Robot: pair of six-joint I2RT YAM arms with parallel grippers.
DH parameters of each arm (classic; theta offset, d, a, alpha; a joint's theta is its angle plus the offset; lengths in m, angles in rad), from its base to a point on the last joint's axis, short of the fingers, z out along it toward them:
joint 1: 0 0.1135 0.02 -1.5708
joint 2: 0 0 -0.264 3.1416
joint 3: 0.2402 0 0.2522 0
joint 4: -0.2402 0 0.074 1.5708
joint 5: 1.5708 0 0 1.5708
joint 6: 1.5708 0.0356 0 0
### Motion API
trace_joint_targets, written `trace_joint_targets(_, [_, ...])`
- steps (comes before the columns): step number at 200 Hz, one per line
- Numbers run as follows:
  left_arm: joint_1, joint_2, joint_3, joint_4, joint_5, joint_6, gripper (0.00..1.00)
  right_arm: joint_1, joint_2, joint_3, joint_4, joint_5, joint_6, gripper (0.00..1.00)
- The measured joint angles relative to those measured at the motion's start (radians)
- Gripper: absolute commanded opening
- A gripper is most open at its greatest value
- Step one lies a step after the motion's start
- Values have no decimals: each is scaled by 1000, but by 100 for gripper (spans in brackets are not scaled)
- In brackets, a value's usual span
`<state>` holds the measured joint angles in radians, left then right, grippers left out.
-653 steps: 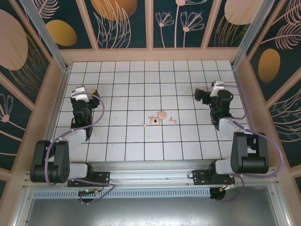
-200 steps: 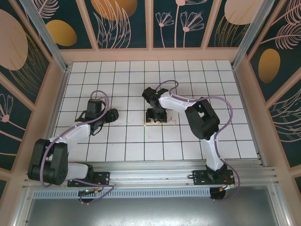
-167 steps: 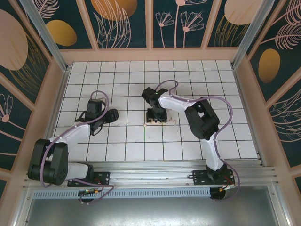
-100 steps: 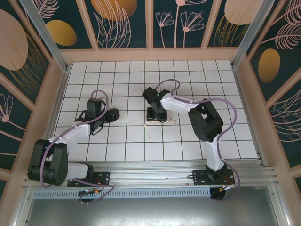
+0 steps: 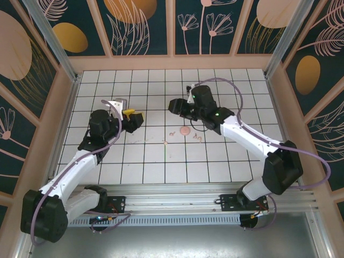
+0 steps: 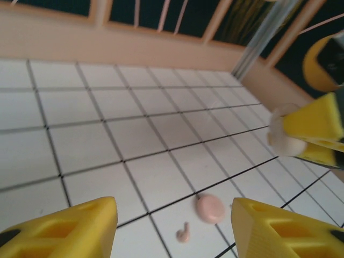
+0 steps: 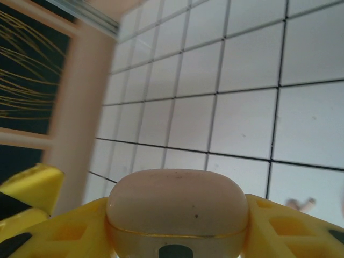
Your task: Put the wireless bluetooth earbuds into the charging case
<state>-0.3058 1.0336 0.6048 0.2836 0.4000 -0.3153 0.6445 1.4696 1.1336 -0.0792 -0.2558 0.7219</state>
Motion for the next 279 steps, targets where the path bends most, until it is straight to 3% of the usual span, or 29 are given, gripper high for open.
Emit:
trace_joint_targets(53, [-110,35,6,107,32,84,58,-26,-29,-117,309,-182,175,51])
trace_joint_targets(105, [-232,98,72,109,6,204,58,-8,-31,-137,497,-256,281,51])
trace_joint_targets(204, [-251,112,91,196,-60,221,57,43,-38,-190,579,-267,351,51])
trace_joint_targets(252, [-254,121,91,219,-52,215,43,50,-38,-191,614,-266,367,51])
trace_joint_targets(279, [-257,121,91,231,-44,213,45,54,-38,-192,623,-267,371,51])
